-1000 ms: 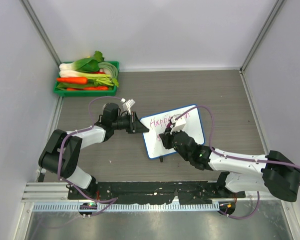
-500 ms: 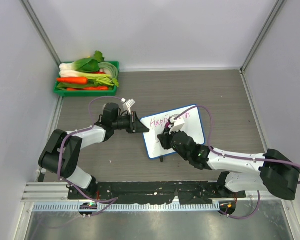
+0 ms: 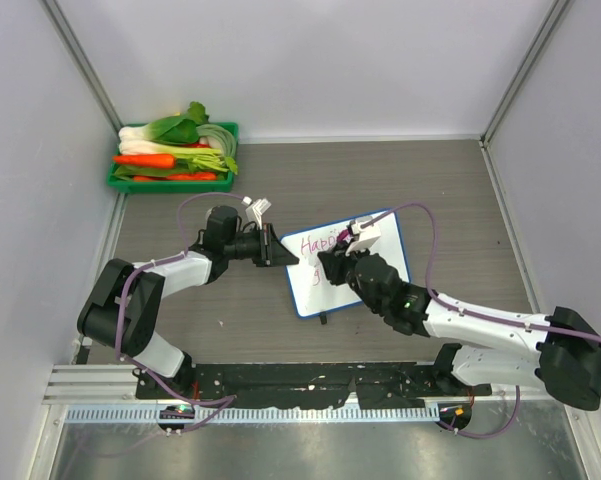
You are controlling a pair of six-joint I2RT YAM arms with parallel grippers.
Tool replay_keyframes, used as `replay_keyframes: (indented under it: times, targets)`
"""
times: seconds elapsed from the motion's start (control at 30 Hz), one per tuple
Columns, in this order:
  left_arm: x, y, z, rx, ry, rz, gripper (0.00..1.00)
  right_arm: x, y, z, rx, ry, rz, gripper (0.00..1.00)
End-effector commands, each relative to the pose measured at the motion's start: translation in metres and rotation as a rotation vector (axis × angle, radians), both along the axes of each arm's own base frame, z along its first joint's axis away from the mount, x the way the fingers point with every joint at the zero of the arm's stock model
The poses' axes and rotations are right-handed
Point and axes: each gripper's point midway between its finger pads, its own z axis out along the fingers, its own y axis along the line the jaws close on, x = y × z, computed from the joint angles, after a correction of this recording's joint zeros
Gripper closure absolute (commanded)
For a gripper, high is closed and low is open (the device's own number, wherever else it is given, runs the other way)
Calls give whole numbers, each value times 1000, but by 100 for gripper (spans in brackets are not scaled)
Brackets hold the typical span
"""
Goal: Write a sentence on the whiteboard
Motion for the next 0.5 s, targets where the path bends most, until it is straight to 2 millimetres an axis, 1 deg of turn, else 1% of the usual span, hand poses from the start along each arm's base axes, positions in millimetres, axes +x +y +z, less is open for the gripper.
replay_keyframes:
  times: [0.0, 0.17, 0.47]
  targets:
    - [8, 17, -43, 159, 22, 80, 100, 17, -6, 21, -12, -53, -78, 99]
    - [7, 16, -43, 160, 23, 79, 100, 22, -9, 11, -59, -50, -100, 99]
    - [7, 16, -45, 161, 28, 77, 100, 20, -12, -8, -89, -24, -103, 99]
